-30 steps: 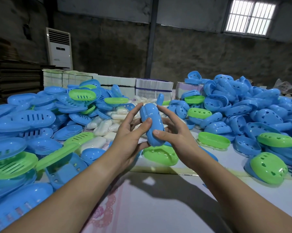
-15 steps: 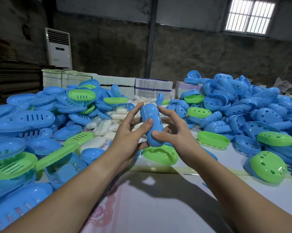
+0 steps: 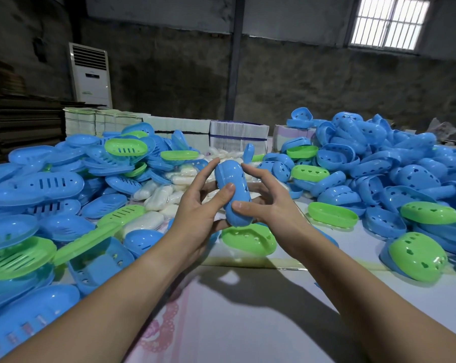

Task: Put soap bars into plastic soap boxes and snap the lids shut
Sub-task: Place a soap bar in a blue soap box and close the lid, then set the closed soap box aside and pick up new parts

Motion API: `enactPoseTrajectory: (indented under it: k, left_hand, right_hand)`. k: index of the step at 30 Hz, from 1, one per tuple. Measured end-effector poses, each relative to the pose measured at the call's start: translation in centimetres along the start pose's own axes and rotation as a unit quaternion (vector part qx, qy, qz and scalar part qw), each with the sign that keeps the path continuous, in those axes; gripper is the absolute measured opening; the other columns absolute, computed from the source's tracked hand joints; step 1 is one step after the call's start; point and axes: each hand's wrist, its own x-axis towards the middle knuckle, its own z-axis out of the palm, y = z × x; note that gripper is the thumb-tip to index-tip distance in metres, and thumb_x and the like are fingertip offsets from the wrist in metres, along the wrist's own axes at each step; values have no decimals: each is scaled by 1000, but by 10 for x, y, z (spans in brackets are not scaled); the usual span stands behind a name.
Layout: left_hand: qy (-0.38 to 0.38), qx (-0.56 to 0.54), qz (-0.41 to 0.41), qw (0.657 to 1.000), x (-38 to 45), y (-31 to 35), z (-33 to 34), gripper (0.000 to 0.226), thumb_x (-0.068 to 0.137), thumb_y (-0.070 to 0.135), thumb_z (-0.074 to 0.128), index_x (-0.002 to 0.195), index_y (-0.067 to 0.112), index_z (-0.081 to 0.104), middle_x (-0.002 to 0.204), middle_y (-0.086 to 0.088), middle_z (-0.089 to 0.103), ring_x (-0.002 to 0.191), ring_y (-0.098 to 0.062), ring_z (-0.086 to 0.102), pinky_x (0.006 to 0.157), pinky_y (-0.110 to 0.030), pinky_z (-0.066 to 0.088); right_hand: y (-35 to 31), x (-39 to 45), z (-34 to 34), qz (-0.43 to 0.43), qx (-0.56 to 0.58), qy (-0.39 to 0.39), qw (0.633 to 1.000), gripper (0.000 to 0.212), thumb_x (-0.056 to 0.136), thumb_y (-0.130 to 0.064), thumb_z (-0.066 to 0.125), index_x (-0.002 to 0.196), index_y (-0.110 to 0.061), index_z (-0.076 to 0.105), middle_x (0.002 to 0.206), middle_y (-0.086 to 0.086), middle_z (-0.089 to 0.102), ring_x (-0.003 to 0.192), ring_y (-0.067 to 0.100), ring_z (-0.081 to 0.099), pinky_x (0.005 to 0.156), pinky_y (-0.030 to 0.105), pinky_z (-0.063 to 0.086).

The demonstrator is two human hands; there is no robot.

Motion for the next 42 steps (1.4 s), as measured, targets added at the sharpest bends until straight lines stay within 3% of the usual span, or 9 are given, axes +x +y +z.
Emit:
enactPoseTrajectory:
  k: [6, 9, 11, 23, 28, 31, 35, 39, 42]
  left_hand:
    - [-6, 1, -6, 1000, -2, 1, 2, 56, 77, 26, 74, 128, 44, 63, 109, -3, 68, 98, -20, 76, 64, -35, 61]
    - [-7, 16, 2, 1000, -3, 1, 3, 58, 76, 29, 75, 130, 45, 62, 112, -5, 68, 98, -19, 76, 64, -33, 61]
    - [-8, 20, 2, 1000, -3, 1, 3, 58, 76, 30, 74, 130, 46, 61, 112, -5, 69, 98, -20, 77, 63, -32, 61]
    - [2, 14, -13, 1000, -4, -2, 3, 59, 75, 30, 76, 130, 46, 61, 108, -2, 70, 94, -23, 77, 64, -36, 62]
    - [2, 2, -9, 1000, -4, -1, 3, 56, 72, 32, 79, 124, 47, 65, 104, -2, 67, 97, -26, 77, 64, -37, 62]
    - [3, -5, -11, 1000, -4, -2, 3, 58, 73, 31, 78, 128, 45, 63, 105, -1, 68, 96, -26, 77, 64, -37, 61]
    - [3, 9, -6, 1000, -6, -1, 4, 59, 75, 29, 76, 131, 42, 60, 108, -3, 63, 96, -26, 77, 65, -39, 62]
    - [-26, -5, -12, 1000, -3, 1, 4, 58, 80, 33, 71, 134, 47, 55, 119, -7, 68, 101, -23, 76, 67, -37, 61]
    - [-49, 4, -50, 998, -5, 3, 8, 55, 83, 49, 62, 135, 57, 48, 124, 10, 72, 108, -16, 73, 71, -42, 64]
  right_hand:
    - [3, 1, -4, 14, 31, -18, 999, 62, 66, -20, 81, 117, -50, 61, 120, 9, 64, 84, 16, 69, 73, 30, 56]
    - [6, 3, -7, 27, 57, -36, 997, 66, 62, -24, 83, 119, -48, 62, 121, 9, 65, 97, 28, 70, 84, 44, 58]
    - [7, 3, -7, 25, 30, -35, 999, 67, 61, -32, 83, 122, -50, 59, 118, 3, 65, 101, 24, 70, 90, 47, 55]
    - [7, -1, -7, 14, -5, -53, 998, 72, 73, -28, 79, 138, -37, 49, 112, -1, 62, 90, 3, 67, 74, 20, 52]
    - [11, 0, -9, 15, 18, -60, 998, 74, 68, -38, 82, 135, -44, 51, 122, 7, 62, 110, 22, 66, 94, 45, 54]
    - [11, 0, -9, 17, 11, -61, 998, 72, 70, -37, 82, 134, -44, 51, 124, 12, 63, 110, 26, 67, 99, 54, 51]
    - [8, -1, -10, 28, -2, -69, 997, 69, 71, -36, 82, 133, -45, 52, 123, 10, 64, 102, 28, 70, 96, 47, 54]
    - [4, -1, -9, 17, -7, -34, 999, 68, 70, -33, 82, 130, -49, 54, 118, 1, 67, 107, 23, 69, 94, 43, 55]
    - [-3, -9, -10, 28, -26, 16, 999, 64, 64, -35, 81, 122, -52, 59, 118, 0, 66, 109, 19, 65, 84, 31, 55]
